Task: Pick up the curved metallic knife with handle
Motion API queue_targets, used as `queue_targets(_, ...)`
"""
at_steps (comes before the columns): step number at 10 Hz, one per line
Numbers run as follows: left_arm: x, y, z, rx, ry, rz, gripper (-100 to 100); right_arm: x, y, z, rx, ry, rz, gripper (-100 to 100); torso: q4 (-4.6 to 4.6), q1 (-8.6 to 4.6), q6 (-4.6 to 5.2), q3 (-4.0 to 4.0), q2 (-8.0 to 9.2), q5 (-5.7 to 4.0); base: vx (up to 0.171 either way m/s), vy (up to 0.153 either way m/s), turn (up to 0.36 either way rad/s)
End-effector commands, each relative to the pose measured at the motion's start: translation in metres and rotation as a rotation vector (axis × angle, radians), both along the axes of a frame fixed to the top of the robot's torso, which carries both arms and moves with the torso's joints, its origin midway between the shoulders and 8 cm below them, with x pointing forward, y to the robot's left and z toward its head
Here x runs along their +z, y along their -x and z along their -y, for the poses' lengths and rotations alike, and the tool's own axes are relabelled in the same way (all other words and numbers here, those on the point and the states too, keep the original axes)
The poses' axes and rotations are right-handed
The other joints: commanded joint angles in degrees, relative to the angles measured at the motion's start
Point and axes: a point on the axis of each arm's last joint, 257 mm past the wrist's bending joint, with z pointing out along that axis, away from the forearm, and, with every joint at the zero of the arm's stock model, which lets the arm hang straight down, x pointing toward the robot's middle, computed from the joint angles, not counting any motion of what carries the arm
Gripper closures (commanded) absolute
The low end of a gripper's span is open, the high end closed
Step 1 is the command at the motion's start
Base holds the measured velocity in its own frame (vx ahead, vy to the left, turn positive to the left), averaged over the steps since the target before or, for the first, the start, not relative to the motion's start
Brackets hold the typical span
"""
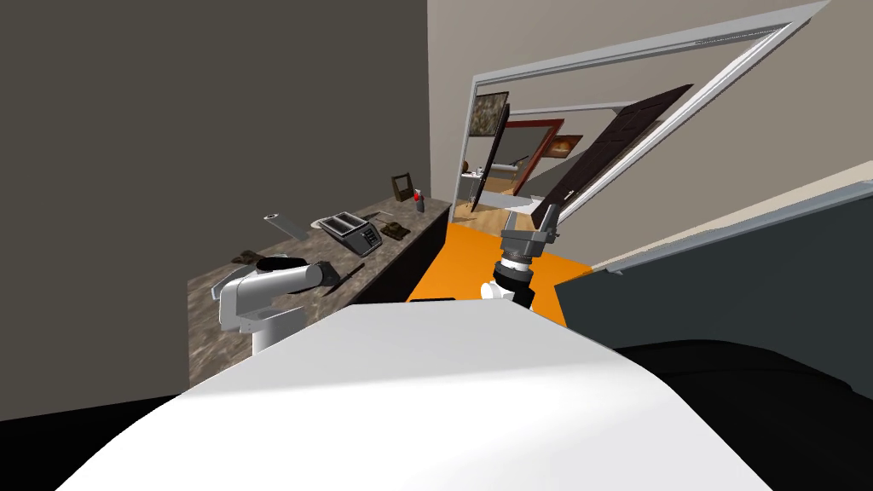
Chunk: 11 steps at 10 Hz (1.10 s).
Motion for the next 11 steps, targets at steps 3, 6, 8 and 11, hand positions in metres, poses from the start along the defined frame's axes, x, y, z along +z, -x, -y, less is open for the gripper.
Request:
queue_targets(3, -0.014, 0.019, -0.001, 0.037, 0.047, -0.077, -100, 0.0, 0.0, 0.0, 0.0, 0.0, 0.0, 0, 0.0, -0.02, 0.0, 0.0, 0.0, 0.0, 0.05, -0.002, -0.027)
queue_targets(6, -0.027, 0.042, -0.004, 0.085, 0.103, -0.16, -100, 0.0, 0.0, 0.0, 0.0, 0.0, 0.0, 0, 0.0, 0.01, 0.0, 0.01, 0.02, 0.0, 0.06, 0.006, -0.041)
queue_targets(8, -0.034, 0.056, -0.003, 0.109, 0.135, -0.209, -100, 0.0, 0.0, 0.0, 0.0, 0.0, 0.0, 0, 0.0, 0.01, 0.0, -0.01, -0.01, 0.0, 0.07, -0.001, -0.038)
queue_targets(11, -0.042, 0.072, 0.0, 0.134, 0.172, -0.269, -100, 0.0, 0.0, 0.0, 0.0, 0.0, 0.0, 0, -0.01, -0.02, 0.01, -0.03, -0.06, 0.0, 0.067, 0.002, -0.021)
